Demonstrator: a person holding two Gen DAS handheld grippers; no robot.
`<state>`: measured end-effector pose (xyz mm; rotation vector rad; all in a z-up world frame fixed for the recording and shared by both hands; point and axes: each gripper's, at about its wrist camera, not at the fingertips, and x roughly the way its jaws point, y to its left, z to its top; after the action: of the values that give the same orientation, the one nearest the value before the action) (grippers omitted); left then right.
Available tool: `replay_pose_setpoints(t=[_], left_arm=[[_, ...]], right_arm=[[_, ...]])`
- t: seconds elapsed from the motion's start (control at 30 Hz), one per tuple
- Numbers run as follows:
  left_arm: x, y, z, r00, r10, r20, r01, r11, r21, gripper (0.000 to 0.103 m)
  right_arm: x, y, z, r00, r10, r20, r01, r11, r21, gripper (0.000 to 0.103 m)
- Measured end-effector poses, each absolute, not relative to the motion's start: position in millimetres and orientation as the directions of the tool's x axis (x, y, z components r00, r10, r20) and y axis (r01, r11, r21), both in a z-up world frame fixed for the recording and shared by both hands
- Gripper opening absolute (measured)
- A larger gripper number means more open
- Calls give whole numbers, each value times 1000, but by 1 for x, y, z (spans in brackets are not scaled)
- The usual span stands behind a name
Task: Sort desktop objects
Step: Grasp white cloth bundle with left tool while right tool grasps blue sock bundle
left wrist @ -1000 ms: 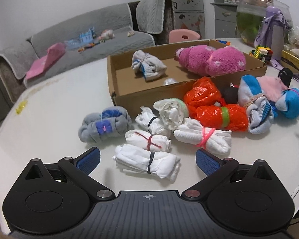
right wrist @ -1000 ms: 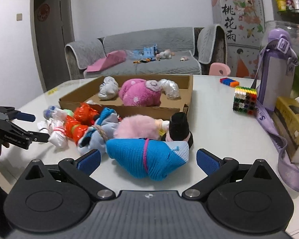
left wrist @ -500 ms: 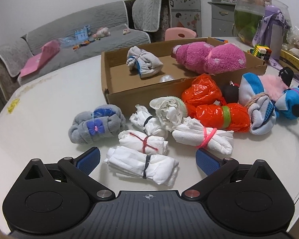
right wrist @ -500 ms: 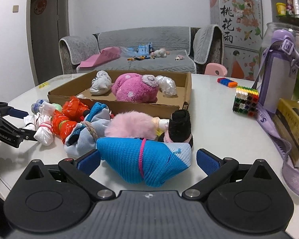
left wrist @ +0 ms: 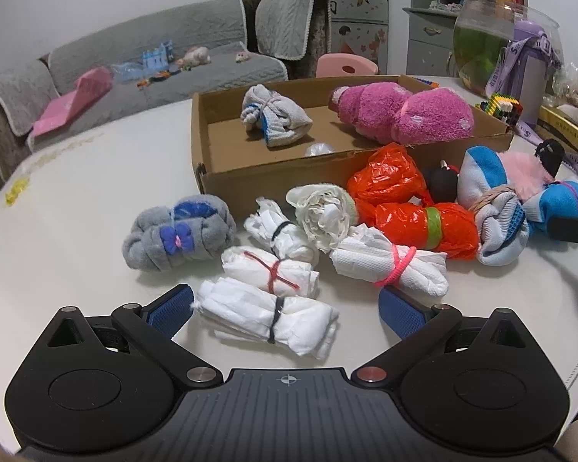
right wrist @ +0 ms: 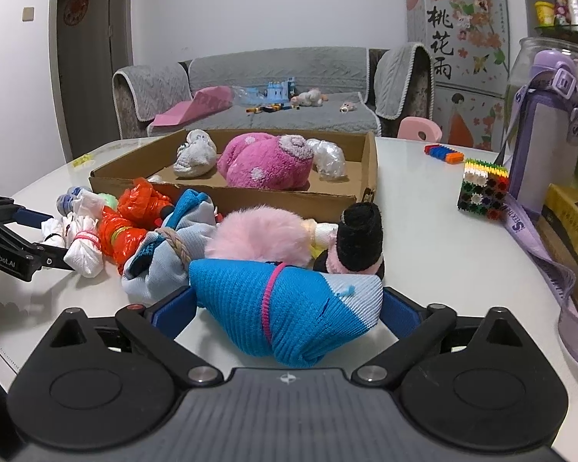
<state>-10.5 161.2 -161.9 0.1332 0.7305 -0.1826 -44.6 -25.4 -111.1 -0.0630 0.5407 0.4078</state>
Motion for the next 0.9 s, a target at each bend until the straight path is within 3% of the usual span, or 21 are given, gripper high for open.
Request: replay_pose_setpoints(t=[0.13,0.33,0.4,0.9], left_arm=[[-15,160,-162,707,-149,-691,222,975,17,99],[-23,157,-158,709,-152,-689,221,975,12,85],[-26,156,-157,710,-152,-688,218,976,10,73],[-52,155,-145,716,-119,-688,203,978,42,68]], right_arm=[[-46,-25,-111,780,356,-514,-387,921,50,87],[-48,-30,-109,778,366,-511,-384,920,74,84],[-50,-30,-108,777,370,-510,-388,919,76,83],[-60,-36,-102,765,423,-486,-418,900,125,80]])
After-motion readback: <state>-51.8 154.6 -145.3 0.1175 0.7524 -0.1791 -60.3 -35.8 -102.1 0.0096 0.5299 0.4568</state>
